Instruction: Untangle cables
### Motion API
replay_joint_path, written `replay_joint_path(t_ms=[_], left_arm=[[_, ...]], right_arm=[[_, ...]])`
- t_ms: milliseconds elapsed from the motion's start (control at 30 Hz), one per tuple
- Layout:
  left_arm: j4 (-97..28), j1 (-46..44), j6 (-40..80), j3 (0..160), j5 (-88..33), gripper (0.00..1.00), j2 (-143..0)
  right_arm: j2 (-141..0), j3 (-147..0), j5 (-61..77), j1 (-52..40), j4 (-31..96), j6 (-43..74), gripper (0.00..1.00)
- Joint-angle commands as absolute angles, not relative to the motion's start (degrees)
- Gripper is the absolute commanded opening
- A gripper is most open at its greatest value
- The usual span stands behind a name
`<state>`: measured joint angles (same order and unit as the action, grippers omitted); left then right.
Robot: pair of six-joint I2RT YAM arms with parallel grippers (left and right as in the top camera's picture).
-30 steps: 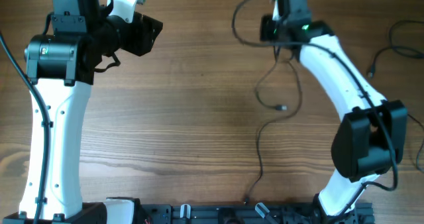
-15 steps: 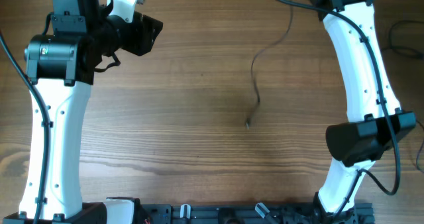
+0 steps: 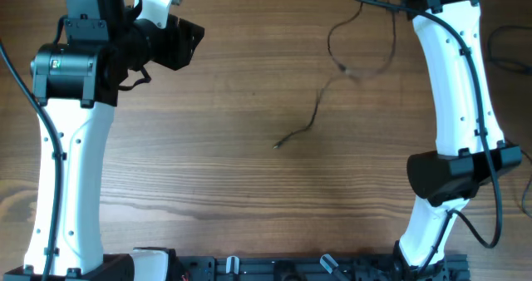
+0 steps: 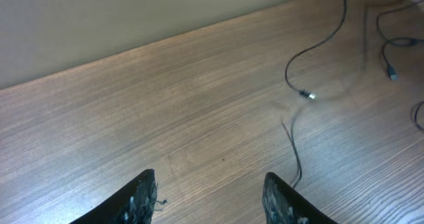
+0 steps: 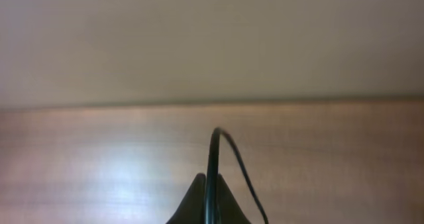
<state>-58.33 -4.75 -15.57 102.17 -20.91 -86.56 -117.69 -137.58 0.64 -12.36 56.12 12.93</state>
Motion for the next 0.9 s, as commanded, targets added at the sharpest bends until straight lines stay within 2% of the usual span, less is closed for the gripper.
replay_joint_path(t_ms=[0,333,367,400,467,567,700,733,867], left_arm=[[-58.15,-4.60,-16.27,102.24,-20.78,0.53,-85.82],[-58.13,-4.60,-16.29,102.24,-20.78,0.53,-85.82],[-58.15,-4.60,-16.29,102.24,-20.78,0.53,-85.82],[-58.13,-4.60,-16.29,102.24,-20.78,0.54,-85.82],[-58.11,-4.60,-16.29,102.24,-20.78,0.54,-85.82],[-58.11,-4.60,-16.29,102.24,-20.78,0.54,-85.82],[-57.91,-4.60,-16.29,102.24,-20.78,0.54,-85.82],[-57.71,-4.60,-16.29,102.24,-20.78,0.54,-85.82],[-57.47,-4.60,-16.27,102.24,-20.80,0.54,-85.80]], right_arm=[[-118.74,-138.26,1.43,-14.76,60.80,13.65,0.05],[-118.74,-138.26,5.26,-20.34,70.87,8.73,0.06],[-118.74,-138.26,5.15,-20.69,71.68,8.75,0.10],[-118.74,-138.26,5.02,-20.80,72.44,9.10,0.20],[-118.74,-138.26,5.04,-20.78,74.06,9.23,0.24],[-118.74,-138.26,4.54,-20.67,77.76,10.31,0.49],[-118.74,-138.26,0.32,-20.67,83.37,14.33,0.54],[-118.74,-138.26,-2.07,-20.67,84.75,16.43,0.60],[-118.76,-137.16,-6.46,-20.67,86.17,21.93,0.63]])
